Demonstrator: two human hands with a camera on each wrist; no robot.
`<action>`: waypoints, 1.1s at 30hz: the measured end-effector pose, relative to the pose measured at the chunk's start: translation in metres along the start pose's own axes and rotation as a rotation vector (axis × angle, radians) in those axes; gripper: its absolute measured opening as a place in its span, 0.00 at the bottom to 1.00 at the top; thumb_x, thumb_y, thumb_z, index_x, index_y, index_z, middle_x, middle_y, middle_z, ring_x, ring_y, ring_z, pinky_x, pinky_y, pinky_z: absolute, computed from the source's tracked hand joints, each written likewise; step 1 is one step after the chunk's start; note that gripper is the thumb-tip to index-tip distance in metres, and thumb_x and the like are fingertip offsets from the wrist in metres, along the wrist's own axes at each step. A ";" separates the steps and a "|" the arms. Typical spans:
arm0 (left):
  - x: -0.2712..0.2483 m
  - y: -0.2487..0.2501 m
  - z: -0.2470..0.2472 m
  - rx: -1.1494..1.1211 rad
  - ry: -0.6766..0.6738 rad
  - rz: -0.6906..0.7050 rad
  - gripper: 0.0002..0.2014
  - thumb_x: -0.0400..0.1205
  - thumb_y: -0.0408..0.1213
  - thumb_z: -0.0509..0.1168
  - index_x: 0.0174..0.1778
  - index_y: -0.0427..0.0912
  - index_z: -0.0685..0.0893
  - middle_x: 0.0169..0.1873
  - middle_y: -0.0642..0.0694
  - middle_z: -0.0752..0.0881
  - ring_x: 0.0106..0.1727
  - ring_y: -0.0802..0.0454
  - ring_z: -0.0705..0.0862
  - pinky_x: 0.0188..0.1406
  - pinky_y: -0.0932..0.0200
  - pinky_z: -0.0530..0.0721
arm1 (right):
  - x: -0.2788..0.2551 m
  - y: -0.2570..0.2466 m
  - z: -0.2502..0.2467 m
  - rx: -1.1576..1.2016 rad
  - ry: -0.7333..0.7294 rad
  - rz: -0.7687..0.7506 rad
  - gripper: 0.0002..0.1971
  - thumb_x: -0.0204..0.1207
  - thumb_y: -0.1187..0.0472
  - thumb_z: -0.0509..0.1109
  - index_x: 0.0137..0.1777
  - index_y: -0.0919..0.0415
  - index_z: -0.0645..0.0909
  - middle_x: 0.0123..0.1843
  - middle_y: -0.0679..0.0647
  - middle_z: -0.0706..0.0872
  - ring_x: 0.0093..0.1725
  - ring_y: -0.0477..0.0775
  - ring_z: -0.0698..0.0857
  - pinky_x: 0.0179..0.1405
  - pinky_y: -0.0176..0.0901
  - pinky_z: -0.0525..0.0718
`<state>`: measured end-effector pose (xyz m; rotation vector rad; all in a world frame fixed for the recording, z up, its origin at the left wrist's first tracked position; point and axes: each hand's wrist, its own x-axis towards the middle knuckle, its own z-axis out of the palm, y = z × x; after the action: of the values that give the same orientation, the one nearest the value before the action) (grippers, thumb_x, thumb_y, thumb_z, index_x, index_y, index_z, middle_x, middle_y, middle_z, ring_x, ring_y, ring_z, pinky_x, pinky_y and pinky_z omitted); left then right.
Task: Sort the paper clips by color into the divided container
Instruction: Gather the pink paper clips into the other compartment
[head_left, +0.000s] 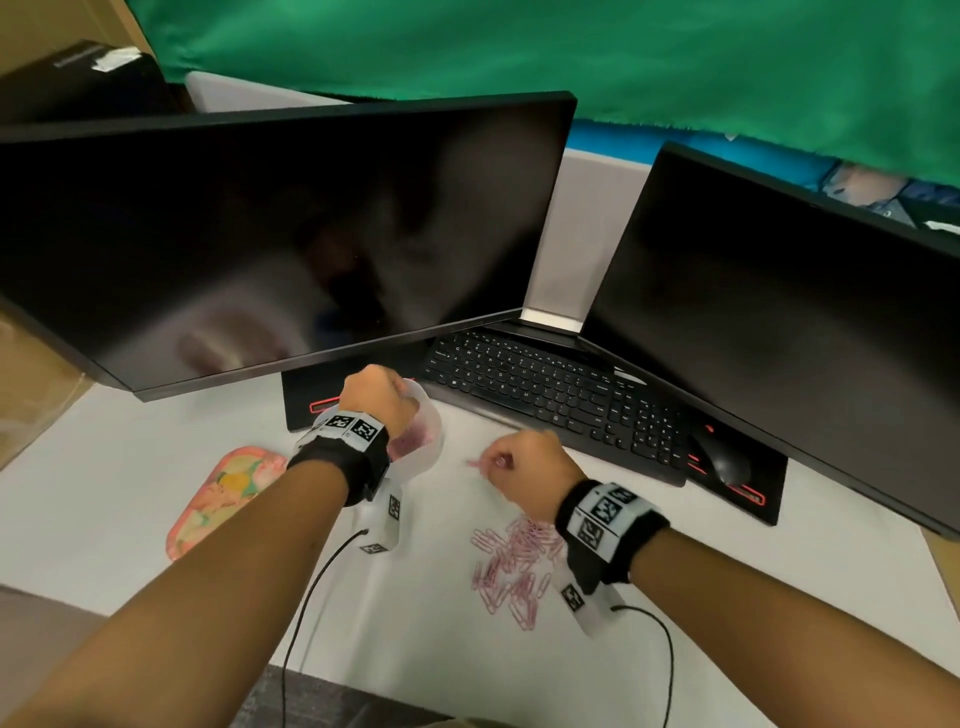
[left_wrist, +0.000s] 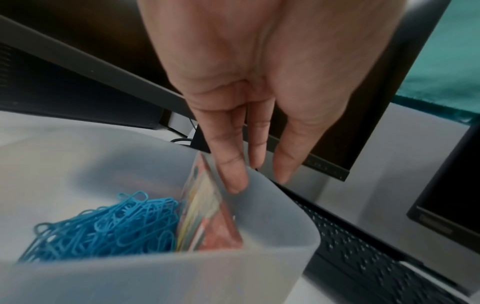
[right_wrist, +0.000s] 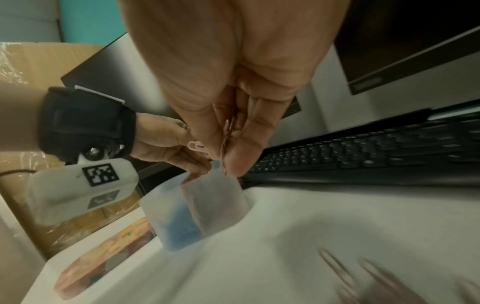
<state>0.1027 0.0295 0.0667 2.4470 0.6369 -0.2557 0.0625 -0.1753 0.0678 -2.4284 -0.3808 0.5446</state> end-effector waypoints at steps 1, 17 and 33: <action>-0.001 -0.002 -0.003 -0.036 0.028 0.003 0.09 0.81 0.38 0.65 0.53 0.44 0.87 0.49 0.41 0.85 0.46 0.43 0.82 0.50 0.55 0.82 | 0.010 -0.009 0.000 -0.008 0.012 -0.011 0.10 0.79 0.62 0.66 0.44 0.57 0.89 0.35 0.44 0.82 0.32 0.40 0.78 0.33 0.32 0.77; -0.039 -0.053 -0.007 -0.273 -0.065 0.117 0.12 0.77 0.27 0.63 0.37 0.49 0.87 0.34 0.45 0.89 0.33 0.50 0.88 0.41 0.54 0.90 | 0.107 -0.063 0.018 -0.053 0.013 0.042 0.08 0.71 0.64 0.71 0.48 0.58 0.89 0.51 0.56 0.89 0.50 0.58 0.88 0.55 0.47 0.87; -0.073 -0.053 0.107 0.370 -0.604 0.561 0.41 0.81 0.35 0.61 0.85 0.44 0.44 0.85 0.47 0.43 0.85 0.49 0.43 0.84 0.56 0.50 | -0.044 0.097 0.063 -0.333 -0.264 0.111 0.35 0.84 0.60 0.54 0.84 0.56 0.37 0.85 0.56 0.34 0.84 0.56 0.36 0.81 0.48 0.38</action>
<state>0.0095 -0.0236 -0.0228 2.5674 -0.3839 -0.8885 0.0078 -0.2355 -0.0255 -2.7143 -0.4808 0.9195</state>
